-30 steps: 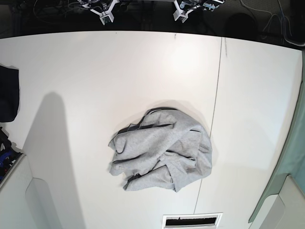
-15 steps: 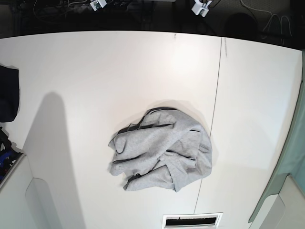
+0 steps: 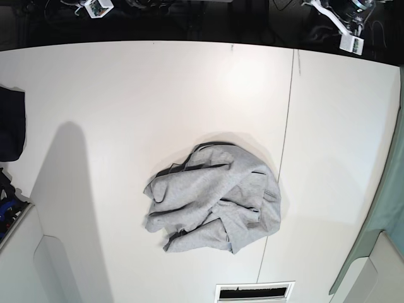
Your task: Layout the t-shirt on the table in an organized manner, then fold the t-shirt properly
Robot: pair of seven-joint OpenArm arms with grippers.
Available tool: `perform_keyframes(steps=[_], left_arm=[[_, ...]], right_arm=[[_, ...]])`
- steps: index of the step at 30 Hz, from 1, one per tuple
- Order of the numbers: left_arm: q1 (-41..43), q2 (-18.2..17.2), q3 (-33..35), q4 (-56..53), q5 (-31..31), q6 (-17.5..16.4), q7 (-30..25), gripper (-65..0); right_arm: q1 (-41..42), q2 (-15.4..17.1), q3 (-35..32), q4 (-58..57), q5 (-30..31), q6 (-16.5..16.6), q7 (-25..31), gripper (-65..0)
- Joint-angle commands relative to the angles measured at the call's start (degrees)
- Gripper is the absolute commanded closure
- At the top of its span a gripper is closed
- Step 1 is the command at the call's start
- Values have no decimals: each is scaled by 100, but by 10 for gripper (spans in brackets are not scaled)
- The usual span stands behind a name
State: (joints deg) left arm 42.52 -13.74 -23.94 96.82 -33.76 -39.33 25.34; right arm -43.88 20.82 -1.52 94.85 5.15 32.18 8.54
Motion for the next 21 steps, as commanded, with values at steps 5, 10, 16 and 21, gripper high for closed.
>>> perform_keyframes(steps=[5,10,16,21], left_arm=[[-166,-417,-188,1049,-437,-67,-116,-139],[-1410,-739,247,966,-214,138,-109,-303],[-3270,-780,1502,-197,0,448,-114,-397],[-4865,-586,2439,-1818,708,778,-286,-397]], right_arm=[[240,24,306,1165,608,-98,35,-195],[1532,-35,354,1069,1126,-691,-1040,-196],[3268,-457,354,-133,1309,-994,-1453,-197],[4548,-1060,354,-1738,1305,-988,-1480,-320]])
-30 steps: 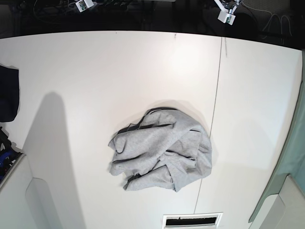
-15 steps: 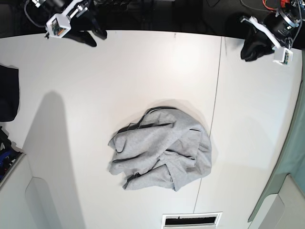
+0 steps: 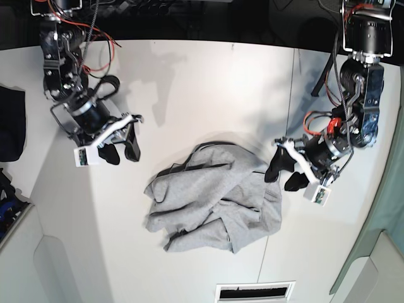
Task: Layout the t-shirt on the table in an organized manner, then fold the t-shirt properly
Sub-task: 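Lower both grippers onto the crumpled grey t-shirt and grasp it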
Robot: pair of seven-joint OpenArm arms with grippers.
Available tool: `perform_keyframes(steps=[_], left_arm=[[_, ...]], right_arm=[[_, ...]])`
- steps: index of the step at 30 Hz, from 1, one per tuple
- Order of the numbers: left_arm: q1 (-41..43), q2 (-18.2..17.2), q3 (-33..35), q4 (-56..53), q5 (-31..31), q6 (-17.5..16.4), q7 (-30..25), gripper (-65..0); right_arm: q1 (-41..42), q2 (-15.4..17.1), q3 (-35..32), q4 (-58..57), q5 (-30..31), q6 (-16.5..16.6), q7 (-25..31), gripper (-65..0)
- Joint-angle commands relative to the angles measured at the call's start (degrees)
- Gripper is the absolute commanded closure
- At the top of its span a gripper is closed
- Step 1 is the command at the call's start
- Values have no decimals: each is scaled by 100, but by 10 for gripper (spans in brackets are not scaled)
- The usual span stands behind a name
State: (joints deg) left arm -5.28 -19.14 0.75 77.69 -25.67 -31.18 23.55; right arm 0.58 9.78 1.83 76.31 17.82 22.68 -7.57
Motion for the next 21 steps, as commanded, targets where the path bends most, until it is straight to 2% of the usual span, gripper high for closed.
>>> perform_keyframes(steps=[1,5,9,16,17,18,21], left_arm=[[-343,-2,111,-245,-2,20,-203,-397],[-1215,181,466,-1526,579,85,-599,-397],[-1727,319,540,-2518,754,151,-732,-397],[-1864,487,540,-2988,772,417,-876,-390],[-1864,501,540,-2986,774,413,-872,-364],[-1864,511,540,-2986,785,413,-852,-310],[-1867,518,540,-2986,863,264,-678,-84]], right_arm=[[317,-59,20,-203,35,-33,129,-332],[1091,-466,20,-1377,-208,103,129,-332],[1775,-837,17,-2520,-417,133,131,-332],[2610,-1408,20,-3860,-848,199,184,-327],[2649,-1458,20,-3908,-881,197,212,-298],[2656,-1493,17,-3915,-894,199,269,-251],[2653,-1554,20,-3915,-1064,201,492,-87]])
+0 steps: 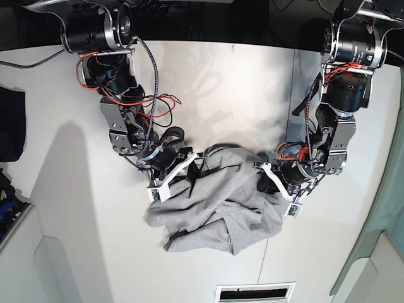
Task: Layout the t-shirt on the table in an organized manner, then fold the t-shirt properly
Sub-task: 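Lower both grippers onto the crumpled grey t-shirt and grasp it, then lift the grey t-shirt with both grippers and pull it apart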
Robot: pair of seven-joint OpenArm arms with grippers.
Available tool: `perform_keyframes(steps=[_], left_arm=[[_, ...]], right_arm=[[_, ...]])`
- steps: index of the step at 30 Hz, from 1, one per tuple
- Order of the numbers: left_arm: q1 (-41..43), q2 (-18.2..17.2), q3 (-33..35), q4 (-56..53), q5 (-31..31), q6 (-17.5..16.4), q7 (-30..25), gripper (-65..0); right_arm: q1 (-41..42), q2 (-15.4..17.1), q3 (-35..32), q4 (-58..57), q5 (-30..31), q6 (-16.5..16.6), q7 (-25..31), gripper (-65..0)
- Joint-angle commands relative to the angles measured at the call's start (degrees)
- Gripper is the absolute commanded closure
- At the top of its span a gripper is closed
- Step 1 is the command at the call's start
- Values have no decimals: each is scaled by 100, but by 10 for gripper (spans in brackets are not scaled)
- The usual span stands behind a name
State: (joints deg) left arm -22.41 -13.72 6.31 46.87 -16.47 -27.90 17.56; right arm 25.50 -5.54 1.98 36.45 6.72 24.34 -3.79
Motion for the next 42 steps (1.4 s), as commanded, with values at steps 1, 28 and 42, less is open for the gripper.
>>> perform_keyframes(steps=[1,28,42], left_arm=[[-155,-31,-15,98,-57,-146,-31,-16],[846,-1582,-1440,6092,-951,328,2288,0],[979,-1582,-2754,7278,-1893,-129,2662,0]], right_arm=[[162,-22,4,74,-44,37,238,-49],[-1246,1818,826,7357,1458,675,-2173,0],[-946,2393,2979,7361,2885,761,-2439,0]])
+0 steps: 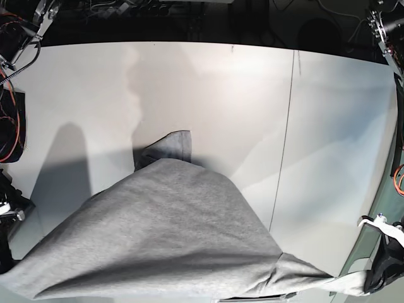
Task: Layout the t-shirt on the table in an organized manner, then fold the t-shirt properly
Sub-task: 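Lift the grey t-shirt with both grippers and pull it apart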
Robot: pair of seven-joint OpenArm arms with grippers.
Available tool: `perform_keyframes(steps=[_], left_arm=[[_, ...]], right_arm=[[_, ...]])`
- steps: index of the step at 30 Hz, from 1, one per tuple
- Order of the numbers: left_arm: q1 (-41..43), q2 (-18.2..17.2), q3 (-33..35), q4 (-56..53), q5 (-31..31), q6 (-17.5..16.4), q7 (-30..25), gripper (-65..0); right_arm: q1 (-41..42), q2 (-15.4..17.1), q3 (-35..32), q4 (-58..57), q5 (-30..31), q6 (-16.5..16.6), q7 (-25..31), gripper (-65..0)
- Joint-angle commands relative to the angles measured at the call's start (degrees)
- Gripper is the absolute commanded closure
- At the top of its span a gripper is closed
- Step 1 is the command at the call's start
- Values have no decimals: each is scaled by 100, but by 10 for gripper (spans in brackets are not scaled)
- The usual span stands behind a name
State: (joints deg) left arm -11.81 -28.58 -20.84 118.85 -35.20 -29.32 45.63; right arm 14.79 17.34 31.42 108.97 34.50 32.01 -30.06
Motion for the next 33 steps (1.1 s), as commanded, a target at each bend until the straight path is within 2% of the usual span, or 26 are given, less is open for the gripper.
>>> perform_keyframes(steps=[1,5,8,10,14,17,19,20,22,23,24,28,30,33], left_arm=[[-11,-94,-63,240,-20,13,-144,0],[177,-94,-66,634,70,13,-315,0],[155,-94,-57,234,337,15,-750,0],[7,-92,-50,-442,350,15,-876,0],[-656,-94,127,-2389,374,-35,-1027,0],[-1058,-96,177,-3810,496,-302,-1121,0],[-1191,-98,175,-4618,496,-310,-1113,0],[-1207,-101,175,-4970,494,-310,-1115,-22],[-1196,-101,175,-5510,424,-313,-1102,-176],[-1182,-101,175,-5694,308,-332,-1025,-247],[-1176,-98,175,-5792,166,-393,-916,-288],[-1062,-94,175,-5692,-691,-1047,-739,-292],[-992,-94,175,-5543,-1056,-1068,-599,-292],[-857,-76,175,-5440,-1259,-1068,-271,-292]], right_arm=[[125,177,181,109,210,-7,149,0],[195,385,542,94,332,-4,133,0],[343,450,323,-70,214,-4,160,0],[560,452,-146,-468,-81,-7,166,0],[1449,369,-1657,-2179,-527,-7,560,0],[2221,52,-2695,-3731,-1064,-15,1132,0],[2675,-264,-3158,-4715,-1392,-26,1416,0],[2876,-433,-3335,-5152,-1523,-26,1495,-57],[3163,-723,-3576,-5818,-1679,-33,1550,-314],[3244,-844,-3633,-6033,-1696,-81,1552,-414],[3272,-946,-3644,-6135,-1727,-111,1550,-457],[3191,-1038,-3595,-6081,-1779,-269,1545,-451],[3042,-1036,-3447,-6000,-1779,-264,1397,-451],[2715,-1036,-3012,-5941,-1755,-275,772,-451]])
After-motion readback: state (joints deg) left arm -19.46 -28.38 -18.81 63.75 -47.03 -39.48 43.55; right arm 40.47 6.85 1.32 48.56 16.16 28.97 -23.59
